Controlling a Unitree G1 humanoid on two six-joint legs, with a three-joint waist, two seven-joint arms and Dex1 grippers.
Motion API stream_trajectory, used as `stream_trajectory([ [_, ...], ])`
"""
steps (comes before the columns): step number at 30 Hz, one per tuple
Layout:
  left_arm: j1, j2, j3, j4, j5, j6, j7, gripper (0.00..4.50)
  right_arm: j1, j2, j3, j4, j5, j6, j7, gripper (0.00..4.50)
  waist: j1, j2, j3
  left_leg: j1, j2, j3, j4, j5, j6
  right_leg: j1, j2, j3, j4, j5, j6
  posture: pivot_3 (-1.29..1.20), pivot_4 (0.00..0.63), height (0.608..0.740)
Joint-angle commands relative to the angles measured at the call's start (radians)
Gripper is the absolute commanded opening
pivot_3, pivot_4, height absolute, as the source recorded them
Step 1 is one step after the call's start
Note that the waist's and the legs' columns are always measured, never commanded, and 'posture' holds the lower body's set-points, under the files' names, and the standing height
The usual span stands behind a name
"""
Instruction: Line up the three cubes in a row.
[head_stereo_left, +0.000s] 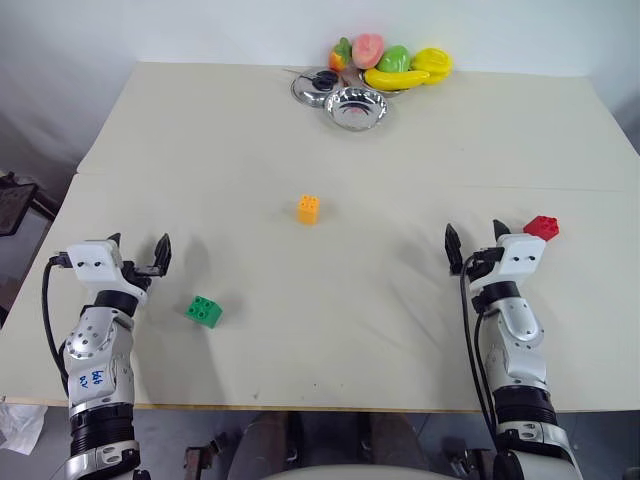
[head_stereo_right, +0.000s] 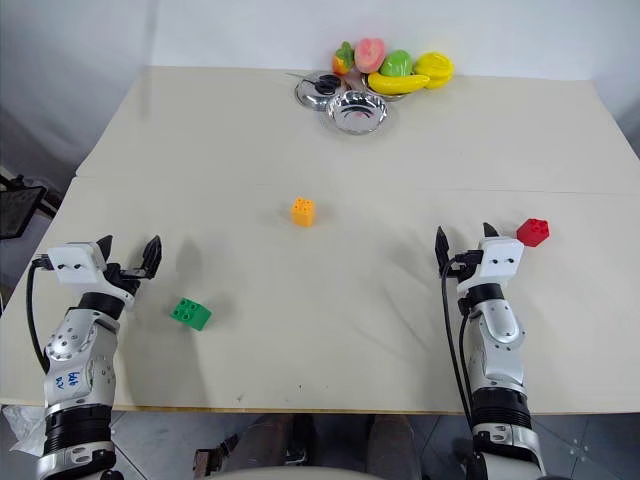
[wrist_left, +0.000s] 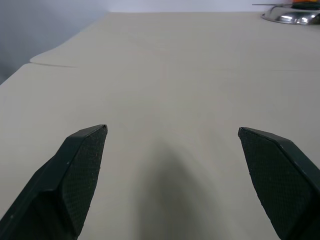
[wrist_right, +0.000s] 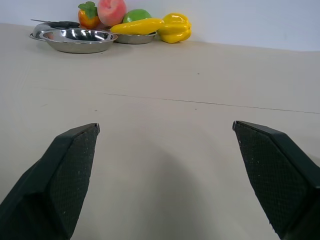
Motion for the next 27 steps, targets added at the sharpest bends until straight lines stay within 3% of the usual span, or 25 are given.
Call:
stream_trajectory([
  [1,0.012,0.009,0.019,-0.040,0.009,0.005,0.023,4.47,-0.011,-0.003,-0.015,-0.013,0.012,-0.018,0.001,4.50,0.000,0.000,0.000,0.000,0.000,0.000,0.000,0.000,0.000,0.000,0.000,0.000,0.000,0.000,0.000,0.00,0.150,0.740],
  [7,0.038,0.037,0.033,-0.117,-0.083,-0.005,-0.103,4.47,0.019,-0.021,0.011,-0.136,0.098,0.033,0.127,4.50,0.000,0.000,0.000,0.000,0.000,0.000,0.000,0.000,0.000,0.000,0.000,0.000,0.000,0.000,0.000,0.00,0.150,0.740],
  [12,0.059,0.241,-0.020,-0.249,-0.226,0.075,-0.494,4.47,0.155,-0.219,0.008,-0.441,0.316,0.258,0.418,4.50,0.007,0.001,0.001,-0.002,0.000,-0.001,0.000,-0.001,0.000,-0.001,0.000,-0.001,-0.001,0.000,0.000,0.00,0.150,0.740],
  [17,0.039,0.404,-0.115,-0.320,-0.291,0.131,-0.801,4.47,0.346,-0.454,-0.107,-0.547,0.371,0.337,0.620,4.50,0.023,0.002,0.001,-0.001,0.000,0.000,0.000,-0.003,0.001,0.000,0.000,0.000,-0.003,0.000,-0.001,0.00,0.150,0.740],
  [22,-0.022,0.399,-0.215,-0.342,-0.294,0.137,-0.921,4.47,0.558,-0.552,-0.278,-0.523,0.353,0.319,0.741,4.50,0.038,0.002,0.001,-0.001,0.000,0.001,0.000,-0.003,0.001,0.001,0.001,-0.001,-0.003,0.000,-0.001,0.00,0.150,0.740],
  [27,-0.075,0.362,-0.328,-0.343,-0.250,0.129,-0.969,4.47,0.649,-0.509,-0.461,-0.419,0.313,0.296,0.656,4.50,0.047,0.002,0.001,0.000,0.001,0.003,0.000,-0.003,0.001,0.001,0.001,0.001,-0.003,0.000,0.000,0.00,0.150,0.740],
])
